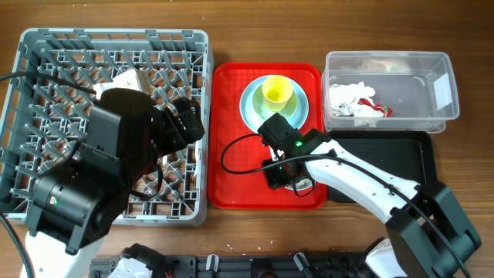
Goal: Sort waste into correct bins and load items into the dishwasher rack
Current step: 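Grasp the rim of the blue rice bowl with the right gripper, then tip the rice from the blue bowl onto the black tray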
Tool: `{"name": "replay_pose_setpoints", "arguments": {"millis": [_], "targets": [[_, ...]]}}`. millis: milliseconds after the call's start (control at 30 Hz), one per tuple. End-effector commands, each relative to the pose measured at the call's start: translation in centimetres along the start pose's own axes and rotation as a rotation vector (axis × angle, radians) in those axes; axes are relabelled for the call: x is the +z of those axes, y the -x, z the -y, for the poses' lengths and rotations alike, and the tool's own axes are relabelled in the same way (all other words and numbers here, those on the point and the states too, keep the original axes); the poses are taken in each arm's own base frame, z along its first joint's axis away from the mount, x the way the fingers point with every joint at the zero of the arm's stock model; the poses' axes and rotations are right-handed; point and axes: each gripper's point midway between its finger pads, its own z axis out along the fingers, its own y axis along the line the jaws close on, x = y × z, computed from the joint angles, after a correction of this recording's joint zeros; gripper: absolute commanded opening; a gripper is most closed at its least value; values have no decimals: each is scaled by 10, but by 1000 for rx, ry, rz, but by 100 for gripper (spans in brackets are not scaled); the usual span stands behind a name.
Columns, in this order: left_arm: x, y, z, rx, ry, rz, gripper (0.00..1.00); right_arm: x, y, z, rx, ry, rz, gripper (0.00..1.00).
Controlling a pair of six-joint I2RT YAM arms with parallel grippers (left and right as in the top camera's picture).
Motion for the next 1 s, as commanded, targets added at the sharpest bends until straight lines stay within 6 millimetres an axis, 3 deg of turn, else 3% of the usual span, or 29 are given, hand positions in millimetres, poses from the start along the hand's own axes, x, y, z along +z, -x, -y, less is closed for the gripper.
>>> {"name": "replay_pose_setpoints", "arguments": {"millis": [0, 133, 333, 400, 567, 767, 967], "targets": [[-4, 5, -1, -5, 1, 21, 100, 0, -3, 1, 25, -3, -4, 14], [-4, 5, -1, -5, 1, 21, 100, 0, -2, 1, 69, -3, -4, 5], [-4, 5, -1, -5, 1, 21, 100, -1, -2, -1, 69, 7, -2, 4], [-4, 5, -1, -5, 1, 21, 100, -11, 1, -10, 72, 46, 7, 4], [-4, 5, -1, -5, 1, 21, 100, -68, 12, -17, 80, 109, 174, 4], [-4, 5, -1, -5, 1, 21, 100, -129, 1, 19, 183, 112, 315, 4], [-4, 5, -1, -5, 1, 21, 100, -156, 5, 74, 277, 173, 380, 4]]}}
